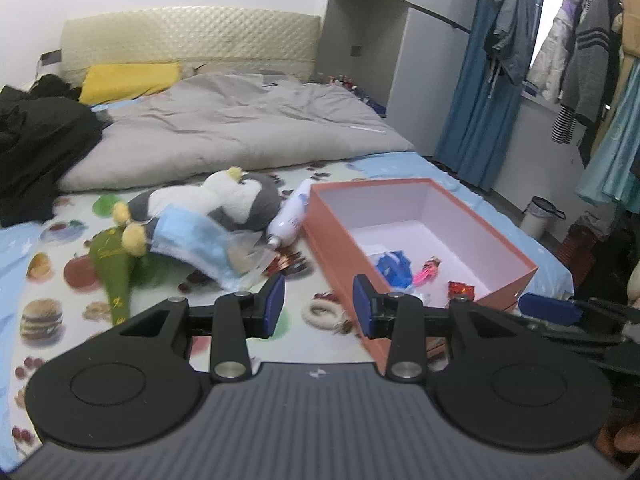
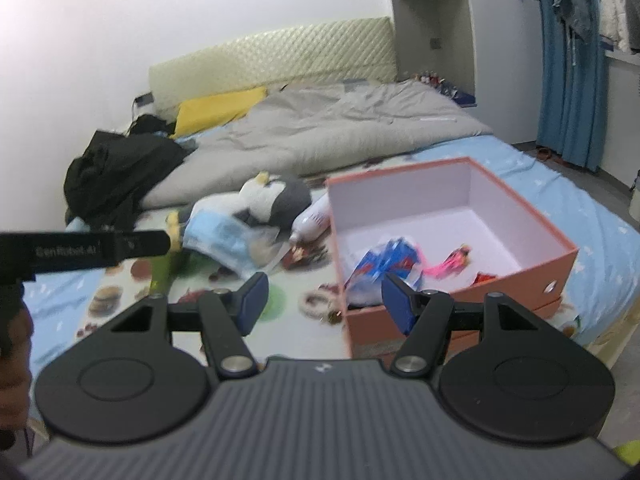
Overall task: Organize soft objects
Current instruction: 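Withdraw both tools from the box toward the face mask and white ring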
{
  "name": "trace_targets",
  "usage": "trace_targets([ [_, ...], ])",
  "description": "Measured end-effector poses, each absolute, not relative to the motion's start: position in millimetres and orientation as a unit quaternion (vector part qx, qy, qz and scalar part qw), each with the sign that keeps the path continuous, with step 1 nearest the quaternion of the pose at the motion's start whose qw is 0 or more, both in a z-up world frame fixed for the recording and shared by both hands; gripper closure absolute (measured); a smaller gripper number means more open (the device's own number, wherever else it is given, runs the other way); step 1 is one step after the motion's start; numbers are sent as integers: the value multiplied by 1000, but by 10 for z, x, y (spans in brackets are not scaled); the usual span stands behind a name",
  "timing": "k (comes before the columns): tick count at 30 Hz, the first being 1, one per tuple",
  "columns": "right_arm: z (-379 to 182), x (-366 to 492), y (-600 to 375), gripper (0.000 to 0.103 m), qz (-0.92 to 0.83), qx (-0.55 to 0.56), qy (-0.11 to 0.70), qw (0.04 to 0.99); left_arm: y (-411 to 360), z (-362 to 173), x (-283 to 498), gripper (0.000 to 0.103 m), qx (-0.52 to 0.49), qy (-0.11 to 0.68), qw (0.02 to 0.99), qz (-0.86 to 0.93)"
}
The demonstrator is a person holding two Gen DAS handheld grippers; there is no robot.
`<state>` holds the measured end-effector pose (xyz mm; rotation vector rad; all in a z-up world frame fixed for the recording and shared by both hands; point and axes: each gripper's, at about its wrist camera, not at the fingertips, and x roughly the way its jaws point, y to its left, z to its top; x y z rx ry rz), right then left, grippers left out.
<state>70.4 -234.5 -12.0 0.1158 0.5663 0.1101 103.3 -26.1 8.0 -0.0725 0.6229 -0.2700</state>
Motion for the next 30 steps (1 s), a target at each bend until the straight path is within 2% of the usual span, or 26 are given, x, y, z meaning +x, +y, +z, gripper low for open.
trace_targets([
  [12,-637,467,-1941,38,77,36,310,947,186,-395,744,59,-62,325,938,-103],
  [17,-826,535,-1741,38,92,27,327,940,347,-649,810,54,-73,338,934,-94],
  [26,-1122,997,-1554,39,107,-2,340,934,578,-1198,1435,54,-118,360,923,-66],
  [30,-1242,1295,-1516,43,105,-11,346,932,622,-1410,1793,54,-134,367,919,-56],
])
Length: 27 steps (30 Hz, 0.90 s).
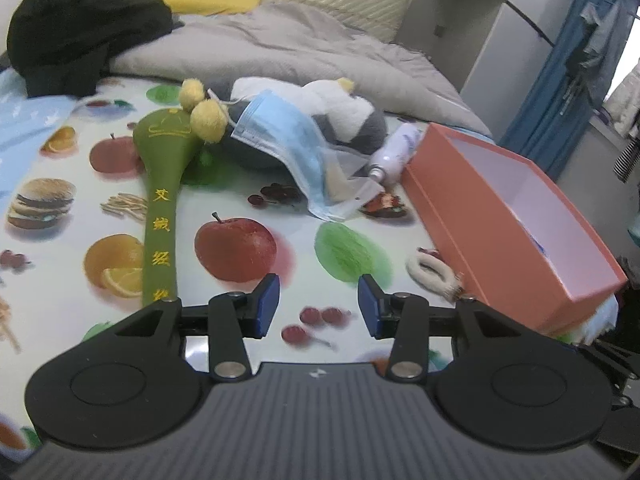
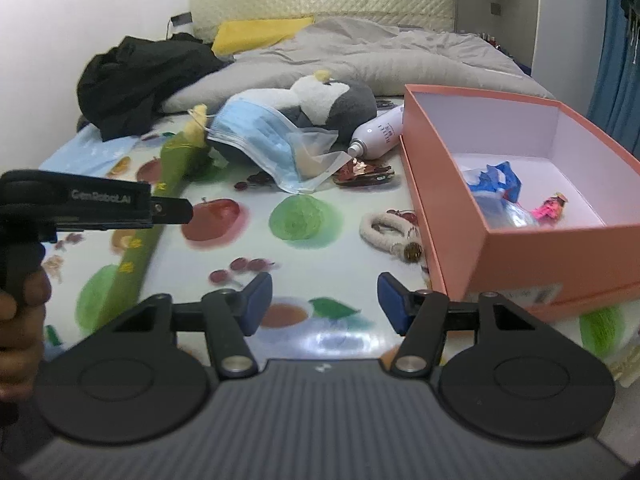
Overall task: Organize soft objects
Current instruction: 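Withdraw both tools from the box toward the face mask and white ring, then grasp the face mask with the left gripper while the right gripper grasps the white fuzzy ring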
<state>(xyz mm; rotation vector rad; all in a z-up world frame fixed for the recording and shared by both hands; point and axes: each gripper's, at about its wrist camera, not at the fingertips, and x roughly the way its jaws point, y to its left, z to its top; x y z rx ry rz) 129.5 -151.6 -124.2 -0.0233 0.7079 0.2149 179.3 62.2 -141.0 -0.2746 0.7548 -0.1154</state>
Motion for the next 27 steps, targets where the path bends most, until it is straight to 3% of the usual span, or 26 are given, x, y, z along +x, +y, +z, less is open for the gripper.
trace_targets([
  [9,-1557,1913,-1460,52,105,-16,365,925,608,-1730,2463,54,-143,371,916,-44],
  [12,-1630,2078,-1450,62,107,-13,369,923,623,-1801,2676,54,-152,371,915,-45],
  [22,-1901,2428,-1325,64,90,-54,371,923,561,-2082,3226,55,-164,376,911,-38],
  [27,-1941,2543,-1319,66,72,-84,355,928,557,-2185,3427,63,-170,373,911,-38],
])
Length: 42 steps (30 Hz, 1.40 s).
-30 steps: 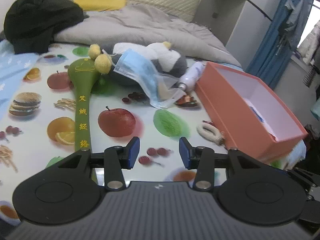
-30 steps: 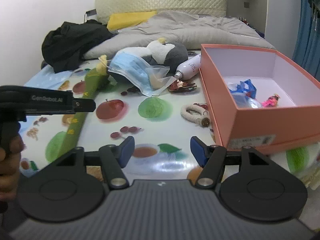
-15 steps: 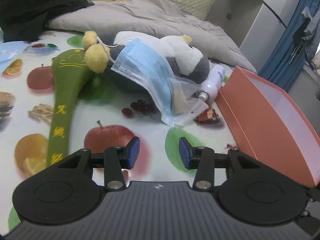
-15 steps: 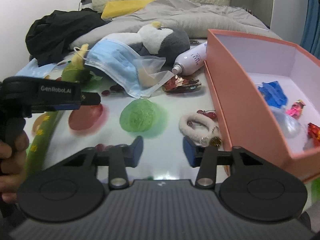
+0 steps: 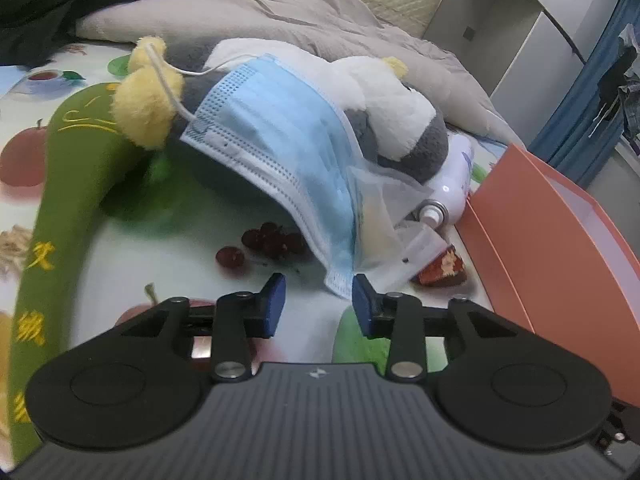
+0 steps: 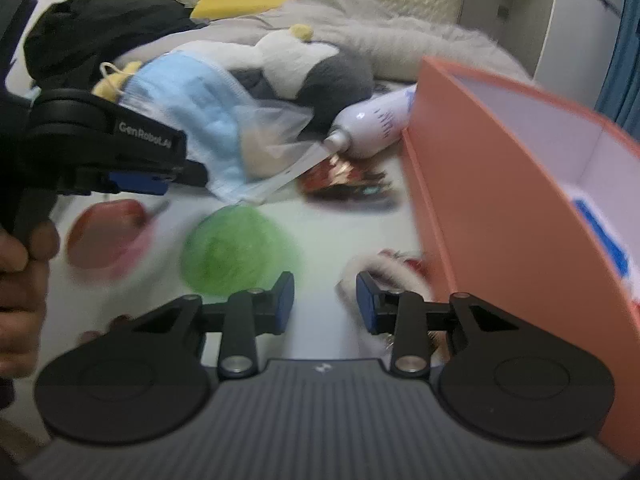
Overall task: Organize soft objects
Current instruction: 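Grasp the face mask with the left gripper while the right gripper grasps the white fuzzy ring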
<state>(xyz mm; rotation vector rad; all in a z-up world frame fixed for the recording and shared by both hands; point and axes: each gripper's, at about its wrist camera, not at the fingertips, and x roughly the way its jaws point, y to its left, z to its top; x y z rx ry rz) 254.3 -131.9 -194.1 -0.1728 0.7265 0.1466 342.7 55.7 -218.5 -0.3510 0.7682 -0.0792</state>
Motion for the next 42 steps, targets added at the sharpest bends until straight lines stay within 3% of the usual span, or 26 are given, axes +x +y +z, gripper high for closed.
trace_targets([
  [8,-2035,2702,-1344,66,62,-79,373,922,621,-2199,3665,89,-193,343,919,-31],
  [10,-2040,2717,-1343,73,63,-77,374,922,633,-2197,3704,96,-195,343,918,-31],
  [11,-2039,2728,-1349,82,65,-71,377,921,634,-2192,3702,98,-197,341,919,-33],
  [12,-2036,2739,-1360,91,66,-64,380,920,636,-2175,3693,99,-200,337,919,-35],
  [42,-1754,1876,-1383,92,141,-16,377,915,641,-1579,2010,100,-187,366,911,-20],
])
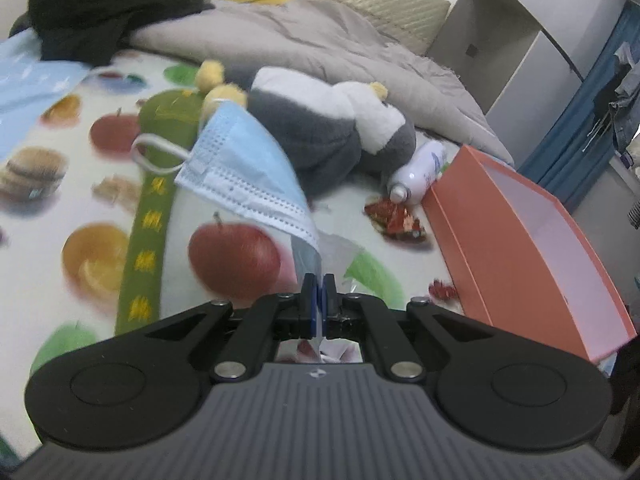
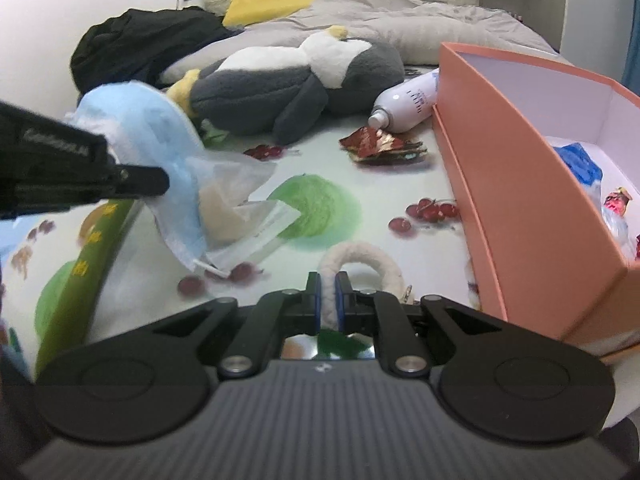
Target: Organize soft objects
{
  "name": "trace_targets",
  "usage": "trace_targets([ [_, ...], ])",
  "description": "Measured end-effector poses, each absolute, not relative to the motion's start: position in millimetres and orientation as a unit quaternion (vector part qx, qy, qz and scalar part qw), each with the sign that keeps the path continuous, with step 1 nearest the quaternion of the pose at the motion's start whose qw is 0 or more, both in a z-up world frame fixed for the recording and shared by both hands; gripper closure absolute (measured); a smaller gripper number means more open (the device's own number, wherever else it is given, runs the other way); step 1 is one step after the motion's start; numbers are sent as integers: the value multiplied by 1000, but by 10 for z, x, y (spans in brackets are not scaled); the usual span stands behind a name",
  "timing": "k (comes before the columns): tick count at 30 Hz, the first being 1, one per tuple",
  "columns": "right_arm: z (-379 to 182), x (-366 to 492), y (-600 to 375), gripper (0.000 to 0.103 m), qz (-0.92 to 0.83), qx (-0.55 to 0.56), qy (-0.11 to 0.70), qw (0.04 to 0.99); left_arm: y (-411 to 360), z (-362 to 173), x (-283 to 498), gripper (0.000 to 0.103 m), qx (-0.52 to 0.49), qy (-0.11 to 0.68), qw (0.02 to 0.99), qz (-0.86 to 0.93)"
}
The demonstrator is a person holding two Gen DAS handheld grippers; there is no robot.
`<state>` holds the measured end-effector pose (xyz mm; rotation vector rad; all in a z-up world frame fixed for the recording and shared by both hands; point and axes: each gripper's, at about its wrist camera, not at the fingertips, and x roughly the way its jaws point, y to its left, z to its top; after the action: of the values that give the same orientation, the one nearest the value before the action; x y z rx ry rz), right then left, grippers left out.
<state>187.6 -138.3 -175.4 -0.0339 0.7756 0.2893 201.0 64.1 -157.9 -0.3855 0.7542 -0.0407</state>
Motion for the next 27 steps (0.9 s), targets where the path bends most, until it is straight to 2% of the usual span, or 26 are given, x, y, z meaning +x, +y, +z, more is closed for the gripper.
trace_targets([
  [7,-1813,1766,-1346,90,164,-13,386,908,680,-1646,1629,100,-163,395,904,-10],
  [10,-1842,1754,-1315,86,170,-17,393,904,763,-1727,1556,99,-163,418,894,-4],
  [12,-1842,1737,-1296,70,177,-19,394,902,812,-1762,1501,98,-157,430,889,-1],
  [15,-1813,1705,-1293,56,184,-18,391,902,857,-1802,1443,82,-145,445,884,5],
  [17,-1787,1678,-1294,47,187,-20,382,905,870,-1804,1407,61,-136,448,884,7],
  [22,-1746,1663,-1334,45,184,-25,369,911,884,-1753,1278,58,-125,445,887,7],
  [27,-1741,1693,-1377,36,167,-47,361,916,825,-1674,1192,44,-114,448,887,-2],
])
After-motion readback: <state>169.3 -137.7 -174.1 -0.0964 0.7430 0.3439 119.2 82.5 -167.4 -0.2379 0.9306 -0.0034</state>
